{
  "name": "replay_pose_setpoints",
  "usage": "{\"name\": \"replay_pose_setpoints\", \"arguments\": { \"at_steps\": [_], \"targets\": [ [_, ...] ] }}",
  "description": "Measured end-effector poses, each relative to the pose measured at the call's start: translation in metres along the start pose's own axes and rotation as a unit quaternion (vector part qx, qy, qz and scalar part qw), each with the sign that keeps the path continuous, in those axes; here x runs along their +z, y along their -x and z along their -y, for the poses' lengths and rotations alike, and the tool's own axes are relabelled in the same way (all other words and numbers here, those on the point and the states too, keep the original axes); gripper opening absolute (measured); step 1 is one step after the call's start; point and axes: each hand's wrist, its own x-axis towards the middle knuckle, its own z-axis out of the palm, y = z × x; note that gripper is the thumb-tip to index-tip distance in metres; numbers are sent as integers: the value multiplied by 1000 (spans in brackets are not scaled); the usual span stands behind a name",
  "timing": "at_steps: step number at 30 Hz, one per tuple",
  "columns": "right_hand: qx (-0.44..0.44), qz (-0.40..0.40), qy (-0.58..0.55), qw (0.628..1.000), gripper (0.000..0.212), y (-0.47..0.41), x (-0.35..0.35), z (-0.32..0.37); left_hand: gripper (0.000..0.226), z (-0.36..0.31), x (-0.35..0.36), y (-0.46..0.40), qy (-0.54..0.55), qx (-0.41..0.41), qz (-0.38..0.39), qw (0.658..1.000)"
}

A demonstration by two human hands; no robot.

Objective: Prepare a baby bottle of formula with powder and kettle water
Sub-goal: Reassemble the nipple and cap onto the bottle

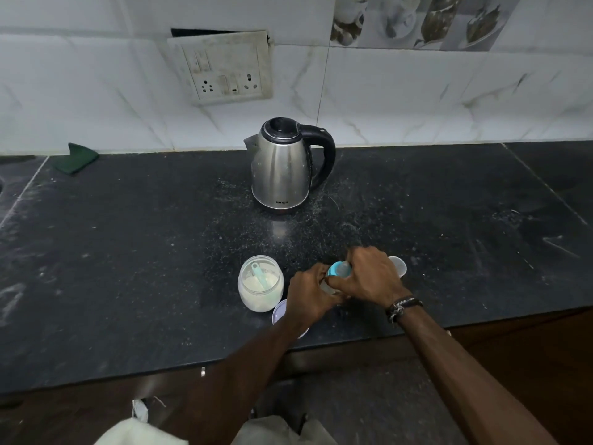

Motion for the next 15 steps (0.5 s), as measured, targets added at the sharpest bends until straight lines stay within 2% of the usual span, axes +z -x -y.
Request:
{"name": "replay_pose_setpoints", "arguments": {
  "at_steps": [3,5,9,15],
  "targets": [
    [78,-41,-40,995,47,8,11,11,40,3,3,1,-14,-6,-7,1000],
    [117,-61,-52,990,47,11,14,21,40,3,4,1,-22,-6,-12,1000],
    [147,-84,-42,985,48,12,14,32,48,4,7,2,-34,-1,-24,999],
    [148,-85,-39,985,56,15,15,30,40,2,2,-1,-36,8,-10,999]
  ]
}}
